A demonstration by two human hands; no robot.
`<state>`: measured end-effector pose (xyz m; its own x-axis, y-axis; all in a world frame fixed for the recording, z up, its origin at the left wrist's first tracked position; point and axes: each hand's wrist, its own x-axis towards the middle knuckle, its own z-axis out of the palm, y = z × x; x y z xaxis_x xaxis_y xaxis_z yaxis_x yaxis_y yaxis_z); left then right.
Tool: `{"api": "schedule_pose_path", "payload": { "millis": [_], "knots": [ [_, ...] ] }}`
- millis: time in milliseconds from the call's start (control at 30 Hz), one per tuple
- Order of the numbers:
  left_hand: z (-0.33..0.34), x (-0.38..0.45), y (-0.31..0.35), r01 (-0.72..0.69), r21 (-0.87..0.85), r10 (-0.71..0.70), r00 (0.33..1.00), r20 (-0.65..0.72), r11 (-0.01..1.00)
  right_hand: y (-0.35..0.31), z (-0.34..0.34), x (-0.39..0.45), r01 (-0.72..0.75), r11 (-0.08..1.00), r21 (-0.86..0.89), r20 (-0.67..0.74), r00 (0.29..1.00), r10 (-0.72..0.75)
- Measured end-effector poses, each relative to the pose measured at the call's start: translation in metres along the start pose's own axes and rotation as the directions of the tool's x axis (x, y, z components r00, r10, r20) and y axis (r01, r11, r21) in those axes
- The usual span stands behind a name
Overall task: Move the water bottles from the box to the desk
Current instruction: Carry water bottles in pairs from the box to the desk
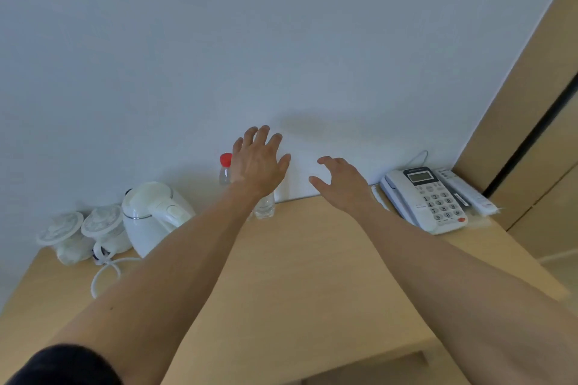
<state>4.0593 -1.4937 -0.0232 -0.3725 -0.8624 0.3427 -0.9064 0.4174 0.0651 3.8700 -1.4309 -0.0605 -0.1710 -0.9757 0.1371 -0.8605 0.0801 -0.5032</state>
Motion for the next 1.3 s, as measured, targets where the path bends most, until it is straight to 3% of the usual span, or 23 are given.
{"api": "schedule_pose_path", "payload": {
  "millis": [400, 633, 800, 1033, 1133, 1300],
  "knots": [
    [0.002, -0.050, 0.217, -0.300, -0.113, 0.312, 0.942, 0.119, 0.947, 0.134, -0.106, -0.158, -0.286, 0.958, -0.020, -0.147, 0.948, 0.281],
    [0.001, -0.138, 0.364, -0.477, -0.225, 0.521, 0.826, 0.213, 0.849, 0.207, -0.161, -0.307, -0.513, 0.855, -0.071, -0.178, 0.850, 0.495],
    [0.004, -0.211, 0.476, -0.592, -0.334, 0.674, 0.697, 0.245, 0.733, 0.254, -0.196, -0.428, -0.674, 0.736, -0.056, -0.244, 0.724, 0.645],
    [0.008, -0.284, 0.603, -0.757, -0.394, 0.853, 0.480, 0.207, 0.521, 0.306, -0.234, -0.564, -0.870, 0.491, 0.034, -0.362, 0.448, 0.818],
    [0.017, -0.304, 0.650, -0.790, -0.418, 0.894, 0.397, 0.209, 0.449, 0.329, -0.242, -0.608, -0.923, 0.378, 0.076, -0.352, 0.330, 0.876],
    [0.041, -0.320, 0.727, -0.814, -0.436, 0.923, 0.319, 0.215, 0.383, 0.379, -0.254, -0.651, -0.965, 0.247, 0.090, -0.302, 0.210, 0.930]
  ]
}}
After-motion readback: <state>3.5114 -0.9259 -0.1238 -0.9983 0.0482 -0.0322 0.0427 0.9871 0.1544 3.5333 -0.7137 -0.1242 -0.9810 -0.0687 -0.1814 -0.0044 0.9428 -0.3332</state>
